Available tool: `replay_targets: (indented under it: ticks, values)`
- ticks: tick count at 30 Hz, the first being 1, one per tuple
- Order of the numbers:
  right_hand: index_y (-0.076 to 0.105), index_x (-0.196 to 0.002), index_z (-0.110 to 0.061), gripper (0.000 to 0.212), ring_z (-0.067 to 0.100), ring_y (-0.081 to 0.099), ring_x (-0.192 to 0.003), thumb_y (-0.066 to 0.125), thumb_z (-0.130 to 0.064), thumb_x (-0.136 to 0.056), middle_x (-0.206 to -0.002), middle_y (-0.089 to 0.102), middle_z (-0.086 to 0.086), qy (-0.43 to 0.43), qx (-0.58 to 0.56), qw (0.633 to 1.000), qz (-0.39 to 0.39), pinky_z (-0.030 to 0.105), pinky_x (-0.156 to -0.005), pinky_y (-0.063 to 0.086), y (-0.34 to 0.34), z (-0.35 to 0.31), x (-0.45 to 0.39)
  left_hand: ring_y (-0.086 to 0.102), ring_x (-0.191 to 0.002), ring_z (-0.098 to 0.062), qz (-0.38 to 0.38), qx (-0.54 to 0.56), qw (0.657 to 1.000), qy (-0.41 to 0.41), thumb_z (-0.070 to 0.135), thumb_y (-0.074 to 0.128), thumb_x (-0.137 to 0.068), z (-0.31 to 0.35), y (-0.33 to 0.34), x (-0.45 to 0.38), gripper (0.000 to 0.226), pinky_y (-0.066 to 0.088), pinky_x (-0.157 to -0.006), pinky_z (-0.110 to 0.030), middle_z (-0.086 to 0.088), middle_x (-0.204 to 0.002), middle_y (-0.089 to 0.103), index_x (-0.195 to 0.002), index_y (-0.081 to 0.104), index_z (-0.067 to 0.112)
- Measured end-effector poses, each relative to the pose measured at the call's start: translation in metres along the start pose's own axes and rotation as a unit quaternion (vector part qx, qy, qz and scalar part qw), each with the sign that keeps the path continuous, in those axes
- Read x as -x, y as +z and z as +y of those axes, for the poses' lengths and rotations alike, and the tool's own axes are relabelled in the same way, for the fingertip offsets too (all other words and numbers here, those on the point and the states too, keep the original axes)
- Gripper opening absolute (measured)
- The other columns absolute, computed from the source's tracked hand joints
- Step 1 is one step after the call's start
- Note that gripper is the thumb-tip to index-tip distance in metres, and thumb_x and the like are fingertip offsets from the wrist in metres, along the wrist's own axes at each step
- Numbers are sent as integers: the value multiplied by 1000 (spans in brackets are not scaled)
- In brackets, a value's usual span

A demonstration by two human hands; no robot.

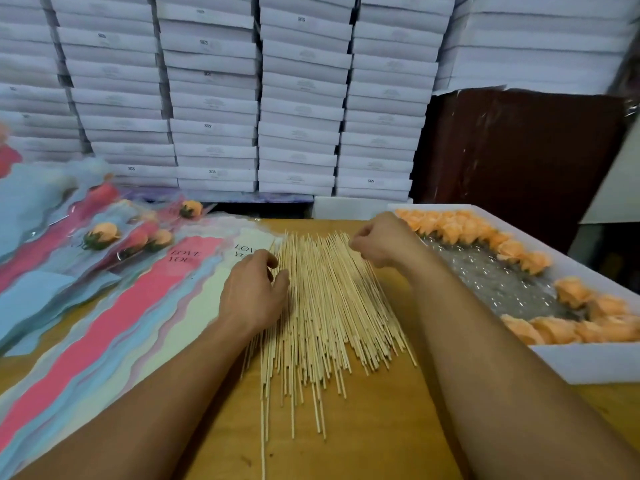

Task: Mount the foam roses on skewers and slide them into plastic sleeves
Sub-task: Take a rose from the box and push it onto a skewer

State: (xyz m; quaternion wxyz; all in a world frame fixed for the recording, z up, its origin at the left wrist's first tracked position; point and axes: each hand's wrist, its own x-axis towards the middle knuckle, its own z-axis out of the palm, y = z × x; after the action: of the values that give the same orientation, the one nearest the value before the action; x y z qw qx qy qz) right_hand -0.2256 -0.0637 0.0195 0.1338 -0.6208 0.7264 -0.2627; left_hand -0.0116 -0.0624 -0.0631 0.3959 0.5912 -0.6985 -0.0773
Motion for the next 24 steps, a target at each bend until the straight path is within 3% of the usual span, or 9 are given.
replay_targets:
  ticks: [4, 6, 10, 14, 18, 20, 22, 24]
  values:
    - [80, -87, -13, 8, 17, 60, -65, 72, -13, -85, -71, 76, 1, -6, 69, 996, -54, 29, -58, 49, -77, 38, 18, 59, -91, -24, 6, 9, 1000, -3, 32, 59, -96, -2, -2, -2, 23, 52, -82, -44, -4, -104, 65, -110, 61, 14]
    - [80, -88, -23, 9, 16, 63, -71, 79, -16, -83, -78, 77, -3, 11, 132, 984, -118, 26, -58, 49, -111, 66, 34, 59, -90, -24, 9, 15, 1000, -1, 31, 60, -95, -2, -2, -3, 23, 52, -81, -43, -4, -103, 65, -110, 61, 13]
    - [72, -101, -39, 27, 25, 67, -104, 85, -35, -78, -108, 70, -8, 85, 219, 945, -230, 35, -93, 56, -140, 106, 59, 59, -89, -23, 5, 24, 1000, 0, 31, 59, -96, 1, 0, -3, 24, 52, -79, -42, -2, -101, 64, -111, 61, 13]
    - [65, -106, -47, 43, 17, 65, -109, 87, -49, -69, -112, 68, -13, 102, 236, 915, -309, 41, -99, 55, -134, 115, 75, 59, -85, -22, 4, 24, 1000, -3, 32, 59, -96, 2, 2, -2, 23, 52, -77, -40, -2, -97, 63, -110, 61, 14]
    - [65, -111, -48, 47, 21, 63, -113, 85, -53, -69, -117, 67, -12, 87, 222, 919, -314, 46, -101, 53, -127, 119, 79, 58, -80, -17, 5, 24, 1000, -9, 33, 59, -96, 4, 2, 0, 23, 52, -76, -38, -2, -101, 63, -110, 61, 15]
    - [66, -107, -45, 39, 16, 63, -110, 84, -51, -73, -114, 66, -15, 74, 230, 926, -290, 39, -98, 55, -124, 120, 81, 58, -81, -18, 2, 28, 1000, -12, 33, 59, -96, 5, 0, 0, 24, 52, -77, -39, -3, -102, 63, -111, 61, 14]
    - [67, -98, -40, 22, 9, 64, -98, 80, -43, -81, -102, 67, -18, 53, 250, 931, -262, 24, -82, 54, -120, 119, 84, 59, -87, -22, 0, 31, 999, -10, 33, 59, -96, 6, -2, 1, 24, 53, -80, -41, -4, -103, 64, -111, 61, 14]
    - [68, -88, -37, 10, 6, 63, -89, 77, -36, -85, -91, 67, -17, 39, 255, 935, -243, 18, -68, 47, -118, 118, 87, 60, -92, -26, -3, 33, 999, -6, 32, 59, -96, 6, -2, 1, 24, 53, -82, -43, -5, -102, 64, -111, 61, 13]
